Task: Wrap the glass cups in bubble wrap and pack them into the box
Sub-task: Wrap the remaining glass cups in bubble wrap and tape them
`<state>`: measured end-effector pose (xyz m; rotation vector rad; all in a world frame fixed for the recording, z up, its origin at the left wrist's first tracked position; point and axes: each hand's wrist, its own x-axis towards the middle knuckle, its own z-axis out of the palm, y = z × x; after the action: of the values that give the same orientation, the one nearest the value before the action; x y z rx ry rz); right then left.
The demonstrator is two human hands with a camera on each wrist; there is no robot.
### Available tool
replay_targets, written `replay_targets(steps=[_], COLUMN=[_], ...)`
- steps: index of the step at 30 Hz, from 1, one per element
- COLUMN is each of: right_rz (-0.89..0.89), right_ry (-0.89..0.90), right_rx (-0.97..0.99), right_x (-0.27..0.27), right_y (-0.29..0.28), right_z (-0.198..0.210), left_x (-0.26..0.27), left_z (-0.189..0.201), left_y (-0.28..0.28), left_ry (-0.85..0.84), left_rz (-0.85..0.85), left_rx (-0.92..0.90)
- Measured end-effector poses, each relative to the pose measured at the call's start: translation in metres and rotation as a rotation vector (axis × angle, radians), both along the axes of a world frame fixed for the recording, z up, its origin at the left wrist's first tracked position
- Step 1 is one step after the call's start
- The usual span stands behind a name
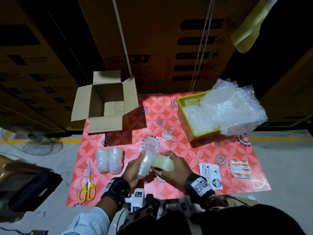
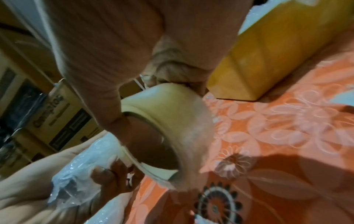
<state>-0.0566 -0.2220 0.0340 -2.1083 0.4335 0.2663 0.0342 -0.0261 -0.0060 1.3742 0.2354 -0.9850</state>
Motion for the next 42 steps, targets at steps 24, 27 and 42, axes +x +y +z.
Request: replay_targets(steps=[24, 27, 42], right_rz=[0.360, 0.323, 0.255], right_ry=[0.112, 0.086, 0.153], right_rx=[-0.347, -0.174, -0.396], right_x=[0.044, 0.033, 0.027], right_y=[-0.021, -0.027, 0.027], right_z=[-0.016, -0.011, 0.009], left_x=[-0.022, -0.014, 0.001], left_z=[0.005, 0.000, 0.012], left_y=[-0.039, -0.026, 0.003], left_ry=[0.128, 0.281, -0.257], left_rz=[0.163, 0.149, 0.058], left_rx=[-0.003, -0.104, 0.024])
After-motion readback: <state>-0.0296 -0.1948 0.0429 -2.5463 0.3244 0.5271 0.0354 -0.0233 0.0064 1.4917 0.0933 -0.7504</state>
